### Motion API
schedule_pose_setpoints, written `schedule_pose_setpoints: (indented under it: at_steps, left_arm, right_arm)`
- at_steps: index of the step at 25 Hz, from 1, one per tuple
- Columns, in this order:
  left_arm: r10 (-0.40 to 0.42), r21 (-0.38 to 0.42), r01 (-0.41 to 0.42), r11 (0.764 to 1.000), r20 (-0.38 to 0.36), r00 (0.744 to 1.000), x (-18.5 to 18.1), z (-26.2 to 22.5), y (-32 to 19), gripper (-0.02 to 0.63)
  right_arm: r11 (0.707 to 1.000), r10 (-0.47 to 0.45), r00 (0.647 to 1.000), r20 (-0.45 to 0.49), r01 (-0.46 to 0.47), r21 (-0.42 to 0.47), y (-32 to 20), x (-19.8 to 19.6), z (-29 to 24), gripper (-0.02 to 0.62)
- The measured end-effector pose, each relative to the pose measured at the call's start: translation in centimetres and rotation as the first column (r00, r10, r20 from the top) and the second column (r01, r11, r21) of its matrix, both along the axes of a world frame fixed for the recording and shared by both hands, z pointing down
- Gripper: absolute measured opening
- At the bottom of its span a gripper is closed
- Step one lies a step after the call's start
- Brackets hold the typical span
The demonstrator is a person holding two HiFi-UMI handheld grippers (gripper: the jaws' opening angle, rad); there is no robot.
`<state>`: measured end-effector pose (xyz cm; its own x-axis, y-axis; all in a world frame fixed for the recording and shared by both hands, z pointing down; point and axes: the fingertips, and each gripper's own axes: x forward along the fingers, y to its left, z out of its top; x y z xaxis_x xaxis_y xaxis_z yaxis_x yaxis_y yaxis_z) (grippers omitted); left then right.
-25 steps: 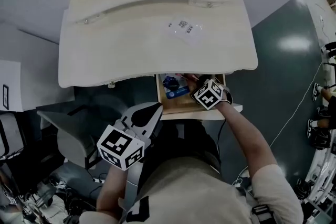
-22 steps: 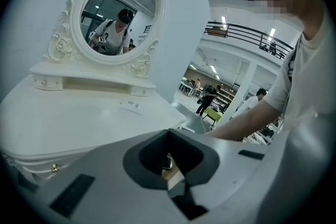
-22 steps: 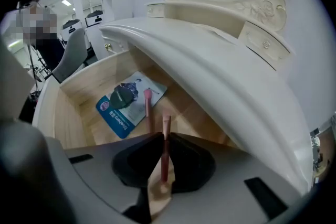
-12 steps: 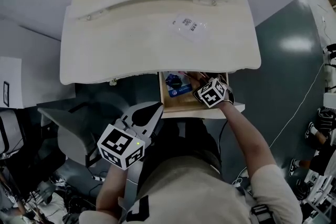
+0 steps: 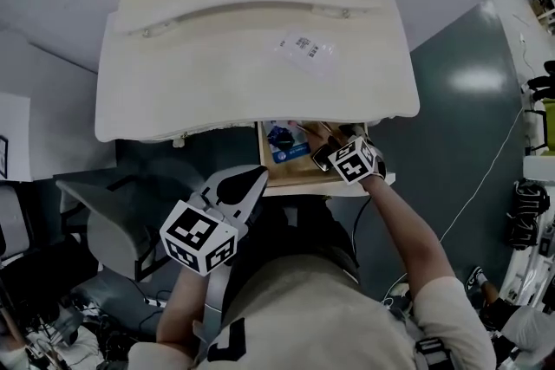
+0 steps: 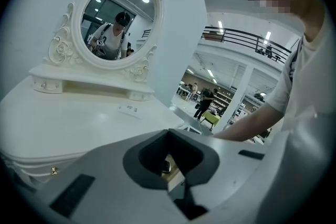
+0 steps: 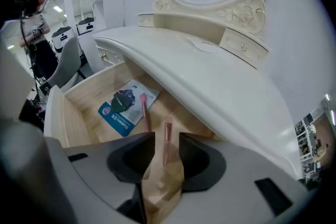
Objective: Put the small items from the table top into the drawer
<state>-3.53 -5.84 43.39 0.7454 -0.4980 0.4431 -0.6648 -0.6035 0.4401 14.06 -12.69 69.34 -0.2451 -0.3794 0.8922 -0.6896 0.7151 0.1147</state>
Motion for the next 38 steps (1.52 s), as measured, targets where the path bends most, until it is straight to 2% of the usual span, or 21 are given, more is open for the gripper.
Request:
schedule_pose_setpoints:
  at_steps: [5,11,23,28,33,38]
  left_arm:
    - [0.000,0.028,0.002,1.000,-0.041,0.999,0.3,-1.2,-0.5,0.057]
    - [-0.011,0.060,0.014,0.998,-0.053,0.999,-1.5,-2.0,0.2,0.057]
    - [0.002,0.118,0.008,0.993,-0.091,0.996,-1.9,-4.1,1.0,0.057]
    - [0.016,0.153,0.000,0.988,-0.102,0.995,-2.1,-5.3,0.9,0.057]
    - [0.034,0.178,-0.013,0.984,-0.115,0.993,-2.0,-6.3,1.0,0.057]
    - [0.059,0.201,-0.033,0.979,-0.124,0.991,-1.9,-7.2,1.1,0.057]
  right_arm:
    - [1.000,-0.013,1.000,-0.017,0.013,0.013,0.2,1.2,-1.6,0.140]
    - [0.999,-0.007,1.000,-0.011,0.008,0.044,0.5,0.6,-3.1,0.140]
    - [0.997,-0.006,1.000,-0.020,0.007,0.078,0.7,0.7,-6.0,0.140]
    - [0.995,-0.022,1.000,-0.019,0.023,0.095,0.2,0.2,-7.5,0.138]
    - [0.993,0.000,0.998,0.061,-0.007,0.121,-1.1,-1.5,-10.5,0.138]
    - [0.981,-0.047,0.999,0.024,0.041,0.190,-3.0,-2.5,-13.3,0.138]
